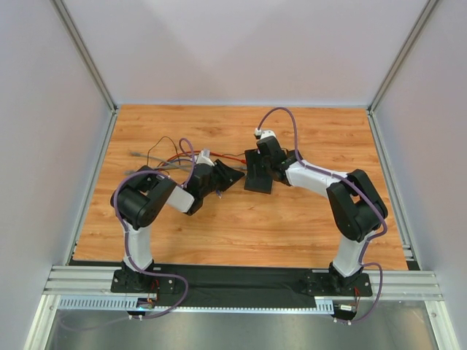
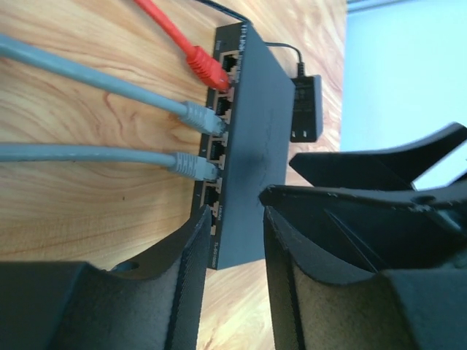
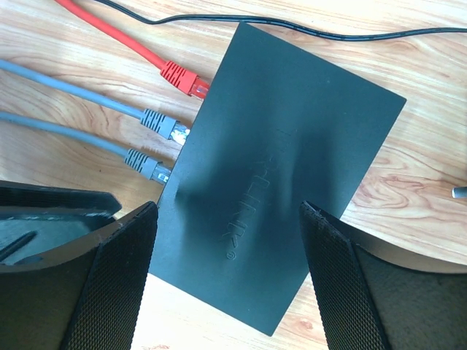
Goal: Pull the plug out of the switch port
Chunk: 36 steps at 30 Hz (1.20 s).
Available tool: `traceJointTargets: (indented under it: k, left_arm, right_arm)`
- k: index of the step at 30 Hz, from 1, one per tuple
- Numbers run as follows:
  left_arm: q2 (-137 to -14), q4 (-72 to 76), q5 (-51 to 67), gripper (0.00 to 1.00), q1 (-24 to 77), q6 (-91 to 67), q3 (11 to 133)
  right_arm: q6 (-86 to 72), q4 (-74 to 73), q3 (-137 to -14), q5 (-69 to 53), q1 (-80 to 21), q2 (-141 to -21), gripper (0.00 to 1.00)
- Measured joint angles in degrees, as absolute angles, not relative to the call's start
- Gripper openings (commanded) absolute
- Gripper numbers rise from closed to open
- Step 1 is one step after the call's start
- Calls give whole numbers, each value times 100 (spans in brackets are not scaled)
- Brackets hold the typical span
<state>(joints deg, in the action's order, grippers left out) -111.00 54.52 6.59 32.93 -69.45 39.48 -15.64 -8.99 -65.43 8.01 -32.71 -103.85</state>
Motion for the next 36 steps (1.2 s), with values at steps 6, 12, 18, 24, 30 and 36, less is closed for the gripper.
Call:
traceJointTargets:
  k: [6,12,18,24,30,36]
  left_arm:
    - [-11128,5098,283,46,3406,-7225,4093]
    - [-11386,4882,97,46,3492,-7393,4296]
    - [-11489,4713,-126,48,3605,-7570,4473]
    - [-11489,4458,-392,49,3669,-7942,4589]
    - [-11489,4425,-624,46,3693,-8350,4578]
    - [-11535,4436,-701,42,3697,-8591,4578]
  right_arm:
    - [-1608,-910,-6547,849,-3271,-10396,79]
    - [-1649,-967,-6624,1022,-3271,-10560,79]
    - [-1669,-1031,-6692,1092,-3271,-10621,79]
    - [-1669,-1028,-6713,1103,-3271,-10648,79]
    - [-1669,-1026,-6724,1103,-3271,-10654,79]
    - [-1669,-1037,-6759,1111,-3271,-10680,79]
